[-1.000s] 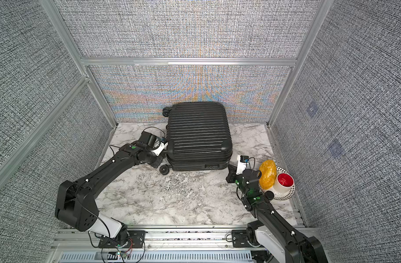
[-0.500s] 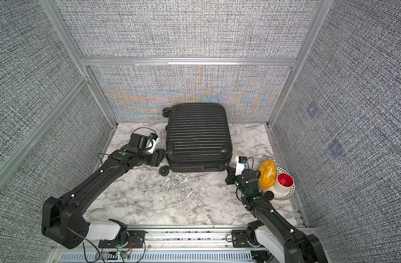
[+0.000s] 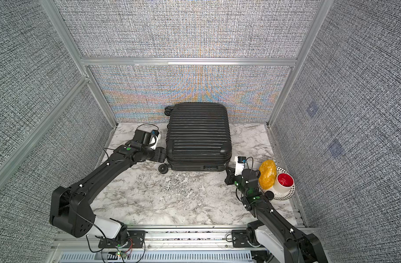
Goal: Open the suitcase zippers
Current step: Unzip the zipper on the suitcase.
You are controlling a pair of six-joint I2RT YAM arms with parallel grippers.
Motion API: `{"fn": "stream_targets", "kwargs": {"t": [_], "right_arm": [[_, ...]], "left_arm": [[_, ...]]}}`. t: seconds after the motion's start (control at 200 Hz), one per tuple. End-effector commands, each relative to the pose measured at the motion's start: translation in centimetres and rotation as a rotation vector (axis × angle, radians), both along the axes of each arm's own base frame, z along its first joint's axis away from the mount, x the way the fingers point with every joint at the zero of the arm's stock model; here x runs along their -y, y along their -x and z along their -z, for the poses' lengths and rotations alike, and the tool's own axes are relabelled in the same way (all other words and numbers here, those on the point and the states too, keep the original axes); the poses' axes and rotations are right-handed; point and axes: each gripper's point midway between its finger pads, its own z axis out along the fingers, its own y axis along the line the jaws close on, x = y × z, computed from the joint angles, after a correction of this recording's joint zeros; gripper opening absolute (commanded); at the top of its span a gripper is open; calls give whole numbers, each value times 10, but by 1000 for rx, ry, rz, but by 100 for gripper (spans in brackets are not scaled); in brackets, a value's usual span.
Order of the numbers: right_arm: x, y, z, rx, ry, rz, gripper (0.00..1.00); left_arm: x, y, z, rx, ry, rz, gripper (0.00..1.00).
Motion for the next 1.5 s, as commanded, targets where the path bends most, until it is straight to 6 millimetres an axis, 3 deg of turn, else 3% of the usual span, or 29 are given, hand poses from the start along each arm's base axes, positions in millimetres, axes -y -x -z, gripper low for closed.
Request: {"fn": "stream_targets", "kwargs": {"t": [0.0,0.265,0.43,0.751,0.976,1.181,1.496], "right_arm": [[-6,0,-8,29,-15,-29,0],[-6,0,-8,28,-14,-30,0],[-4,0,-8,29,-11,-21,0],[25,-1,2,-7,17,148,0],[42,-1,-1,14,19,233,0],[51,-14,-10,41,23,243,0],[38,-48,-36,144,16,62,0]], "left_arm": [[3,-16,-10,57,12,-25,88],[2,-23,-8,59,-8,-37,63],[-3,-22,-8,62,-23,-51,54],[-7,-16,-5,58,-56,-27,44],[-8,-13,-5,58,-53,-15,43],[-6,-8,-7,63,-47,14,43],[-2,-2,-8,61,-25,44,42]]}}
